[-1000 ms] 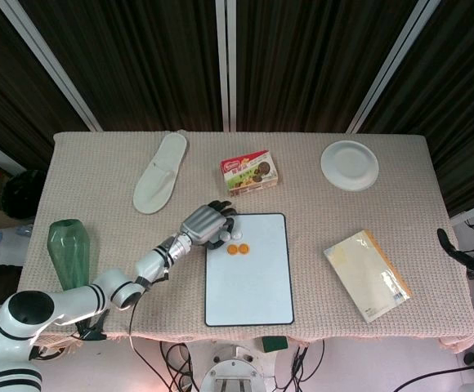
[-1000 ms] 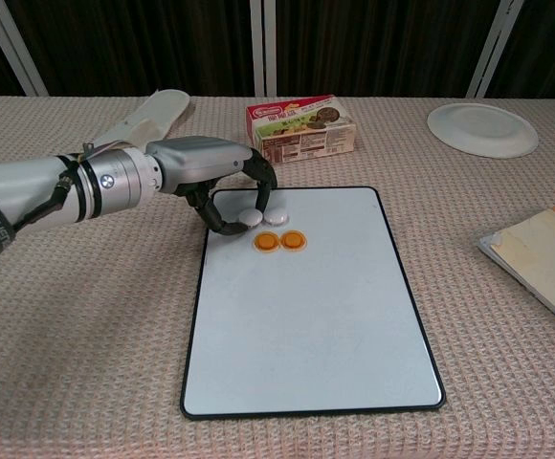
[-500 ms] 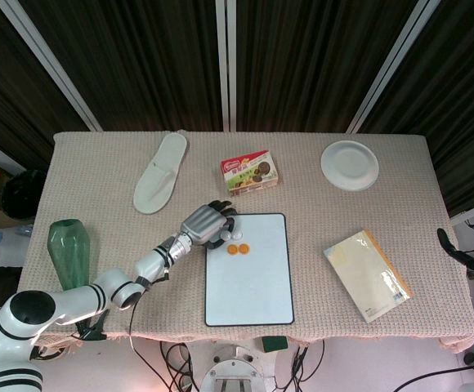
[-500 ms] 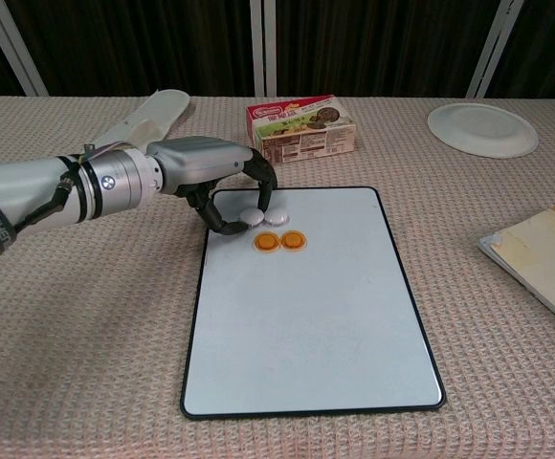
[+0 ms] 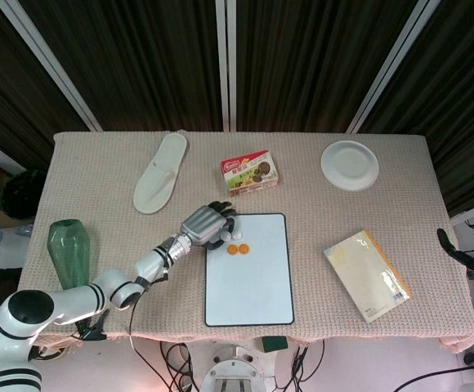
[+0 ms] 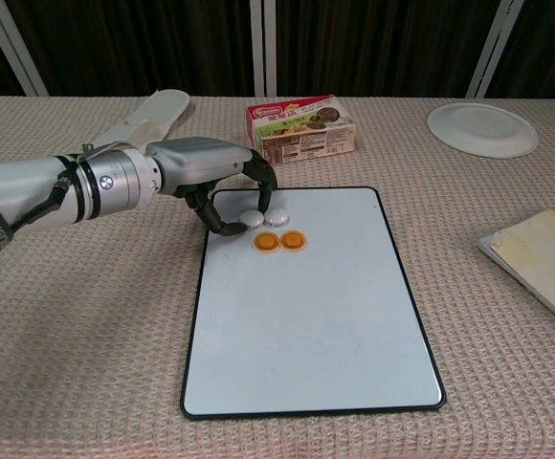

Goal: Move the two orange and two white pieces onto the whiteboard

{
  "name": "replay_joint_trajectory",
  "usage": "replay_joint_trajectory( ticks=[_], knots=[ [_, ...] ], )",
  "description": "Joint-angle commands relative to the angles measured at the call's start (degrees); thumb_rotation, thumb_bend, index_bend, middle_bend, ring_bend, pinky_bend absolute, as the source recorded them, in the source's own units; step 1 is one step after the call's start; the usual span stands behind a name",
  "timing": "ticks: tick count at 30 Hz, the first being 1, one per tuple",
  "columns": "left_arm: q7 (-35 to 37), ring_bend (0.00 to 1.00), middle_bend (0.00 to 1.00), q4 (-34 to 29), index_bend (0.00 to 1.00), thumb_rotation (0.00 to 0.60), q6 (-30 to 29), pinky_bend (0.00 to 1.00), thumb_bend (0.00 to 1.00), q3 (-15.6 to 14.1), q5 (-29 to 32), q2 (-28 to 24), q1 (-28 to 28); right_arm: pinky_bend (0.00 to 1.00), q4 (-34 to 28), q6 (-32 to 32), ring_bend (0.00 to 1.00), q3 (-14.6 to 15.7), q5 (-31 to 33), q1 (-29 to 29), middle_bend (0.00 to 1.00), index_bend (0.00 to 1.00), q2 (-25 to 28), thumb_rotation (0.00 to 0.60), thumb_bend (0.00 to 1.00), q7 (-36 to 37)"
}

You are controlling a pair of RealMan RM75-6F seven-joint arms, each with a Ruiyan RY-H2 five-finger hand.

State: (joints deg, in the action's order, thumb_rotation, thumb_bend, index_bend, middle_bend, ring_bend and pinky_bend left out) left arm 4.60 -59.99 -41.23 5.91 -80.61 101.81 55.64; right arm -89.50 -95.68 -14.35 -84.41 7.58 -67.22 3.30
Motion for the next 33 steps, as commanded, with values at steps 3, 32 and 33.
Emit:
replay_joint_trajectory(
  ticks=[3,32,33],
  knots=[
    [-0.1,0.06,0.19,0.2,0.22,0.6,0.2,0.15,0.31,-0.1,0.1,0.1,0.0,0.0,0.0,-0.1,0.0,-0.1,0.0,0.0,0.0,0.0,0.0,0.6,0.21,0.0],
    [0.2,0.06,0.19,0.3,0.0,0.6,-0.6,0.15,0.31,0.0,0.0,0.3,0.0,0.0,-0.1,-0.1,0.0,0.1,-0.1,-0.2,0.0,0.0,0.0,0.6,0.21,-0.1],
    [0.2,0.06,0.19,0.4,0.0,0.6,-0.5,0.15,0.31,-0.1,0.0,0.3,0.0,0.0,-0.1,-0.1,0.0,0.1,-0.1,-0.2,0.0,0.0,0.0,0.6,0.21,-0.1]
  ],
)
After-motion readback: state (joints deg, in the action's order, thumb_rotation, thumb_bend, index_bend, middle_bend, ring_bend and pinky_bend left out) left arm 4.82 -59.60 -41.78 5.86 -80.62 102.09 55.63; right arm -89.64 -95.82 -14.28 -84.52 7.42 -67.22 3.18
